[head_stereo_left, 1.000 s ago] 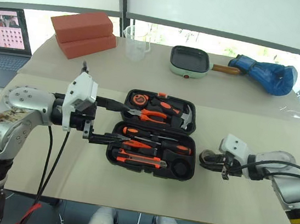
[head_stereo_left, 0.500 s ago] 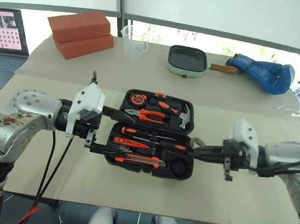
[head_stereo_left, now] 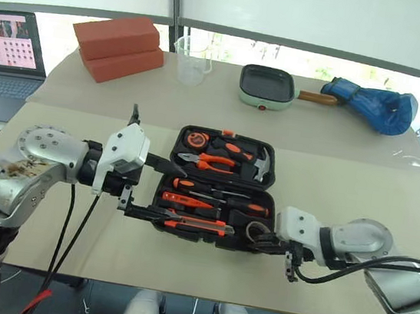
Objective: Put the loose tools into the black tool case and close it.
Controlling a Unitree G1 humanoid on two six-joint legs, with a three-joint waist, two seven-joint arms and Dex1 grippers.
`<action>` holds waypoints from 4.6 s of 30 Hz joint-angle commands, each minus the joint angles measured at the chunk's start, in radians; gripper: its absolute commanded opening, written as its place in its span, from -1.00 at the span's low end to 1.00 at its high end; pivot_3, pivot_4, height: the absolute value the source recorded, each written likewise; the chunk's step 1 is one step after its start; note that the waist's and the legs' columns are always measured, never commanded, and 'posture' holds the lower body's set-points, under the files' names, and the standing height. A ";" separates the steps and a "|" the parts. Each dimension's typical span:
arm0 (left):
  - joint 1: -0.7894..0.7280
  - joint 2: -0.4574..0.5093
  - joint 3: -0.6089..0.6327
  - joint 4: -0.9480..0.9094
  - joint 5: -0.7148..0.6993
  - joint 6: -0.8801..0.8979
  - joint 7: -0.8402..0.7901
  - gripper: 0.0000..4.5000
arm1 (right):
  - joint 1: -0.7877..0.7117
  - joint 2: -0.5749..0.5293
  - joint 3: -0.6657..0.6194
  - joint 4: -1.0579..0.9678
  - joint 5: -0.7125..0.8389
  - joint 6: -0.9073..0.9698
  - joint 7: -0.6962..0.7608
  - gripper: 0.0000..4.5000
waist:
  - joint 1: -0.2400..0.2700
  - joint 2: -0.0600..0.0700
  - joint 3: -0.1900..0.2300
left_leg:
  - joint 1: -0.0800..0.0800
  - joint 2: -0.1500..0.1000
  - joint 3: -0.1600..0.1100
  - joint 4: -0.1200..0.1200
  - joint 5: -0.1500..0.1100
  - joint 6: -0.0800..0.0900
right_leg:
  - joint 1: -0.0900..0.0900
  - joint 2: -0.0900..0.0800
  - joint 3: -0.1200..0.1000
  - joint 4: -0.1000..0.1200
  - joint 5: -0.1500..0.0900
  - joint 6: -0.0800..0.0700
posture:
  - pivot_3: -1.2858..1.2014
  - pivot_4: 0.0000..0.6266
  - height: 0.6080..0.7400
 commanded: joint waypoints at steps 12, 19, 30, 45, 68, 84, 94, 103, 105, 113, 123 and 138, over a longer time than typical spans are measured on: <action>-0.038 -0.012 -0.009 0.063 0.050 -0.026 0.009 1.00 | -0.055 -0.020 -0.177 -0.125 0.236 0.120 0.057 0.78 | -0.005 0.000 0.000 | 0.000 0.001 -0.001 -0.001 0.000 0.000 | 0.000 0.000 0.000 0.000 0.000 0.000 | 0.03 -0.52 1.00; -0.034 -0.046 -0.020 0.207 0.203 -0.062 0.158 0.76 | -0.035 -0.019 -0.374 0.019 0.356 0.210 0.023 0.30 | 0.003 0.000 0.000 | 0.000 0.000 -0.001 -0.001 0.000 0.000 | 0.000 0.000 -0.001 0.000 0.000 0.000 | 0.03 -0.52 1.00; 0.114 -0.020 -0.068 0.334 0.432 -0.215 0.245 -0.88 | 0.011 0.039 -0.351 0.294 0.214 0.050 -0.029 -1.00 | -0.010 0.000 0.000 | 0.000 0.001 0.004 -0.003 0.000 0.000 | -0.002 0.000 0.000 0.000 0.000 -0.001 | 0.03 -0.52 1.00; 0.114 -0.164 -0.124 0.280 0.446 -0.196 0.255 -0.95 | -0.108 0.156 -0.150 0.461 0.027 -0.153 -0.004 -1.00 | -0.004 0.000 0.000 | -0.001 0.000 0.006 -0.003 0.000 0.000 | -0.002 0.000 0.000 0.000 0.000 0.000 | 0.03 -0.52 1.00; 0.436 -0.031 -0.043 -0.029 0.332 -0.130 0.130 -0.95 | 0.159 0.073 -0.182 0.180 0.095 -0.138 0.134 -1.00 | -0.005 0.000 0.000 | 0.002 0.001 0.001 -0.005 0.000 0.000 | 0.000 0.000 0.000 -0.001 0.000 -0.001 | 0.03 -0.52 1.00; 0.402 0.014 0.222 0.191 0.176 0.118 0.216 0.19 | 0.261 -0.049 -0.400 0.213 0.156 -0.076 0.119 -0.19 | -0.008 0.000 0.000 | 0.007 0.002 0.002 -0.005 0.000 -0.001 | 0.001 0.000 0.000 0.001 -0.001 -0.002 | 0.03 -0.52 1.00; -0.002 -0.125 0.113 0.334 0.078 0.468 0.353 1.00 | -0.138 0.049 -0.281 0.364 0.269 0.309 0.020 0.99 | -0.007 -0.001 0.000 | 0.003 0.001 0.000 -0.005 0.001 -0.001 | 0.000 0.000 0.000 0.001 0.000 -0.002 | 0.03 -0.52 1.00; -0.147 -0.193 -0.027 0.457 0.139 0.411 0.351 1.00 | -0.265 0.133 -0.180 0.483 0.231 0.360 -0.012 0.99 | -0.006 -0.001 0.000 | 0.001 0.000 0.002 -0.005 0.001 -0.002 | -0.002 0.000 0.000 0.000 0.000 -0.002 | 0.03 -0.52 1.00; -0.149 -0.186 -0.069 0.487 0.206 0.327 0.365 0.76 | -0.266 0.141 -0.176 0.477 0.232 0.366 -0.012 1.00 | -0.006 -0.001 0.000 | 0.000 0.000 0.002 -0.005 0.001 -0.002 | -0.002 0.000 0.000 0.000 0.000 -0.002 | 0.03 -0.52 1.00; -0.170 -0.208 -0.086 0.537 0.215 0.312 0.336 0.50 | -0.278 0.160 -0.169 0.498 0.232 0.407 -0.035 1.00 | -0.007 -0.001 0.000 | 0.000 0.000 0.003 -0.005 0.001 -0.002 | -0.002 0.000 0.000 0.001 0.000 -0.002 | 0.03 -0.52 1.00; -0.152 -0.215 -0.110 0.525 0.224 0.302 0.307 -0.86 | -0.329 0.196 -0.167 0.543 0.234 0.450 -0.055 -0.26 | -0.006 0.000 0.000 | 0.002 0.000 0.003 -0.004 0.001 -0.002 | 0.000 0.000 0.000 0.001 0.000 -0.002 | 0.03 -0.52 1.00; -0.040 -0.274 0.067 0.312 0.108 0.290 0.344 -1.00 | -0.267 0.267 -0.327 0.291 0.307 0.449 -0.185 -0.99 | -0.018 0.000 0.000 | -0.001 0.000 -0.002 -0.005 0.003 -0.003 | -0.004 0.000 0.000 0.001 0.003 -0.002 | 0.03 -0.52 1.00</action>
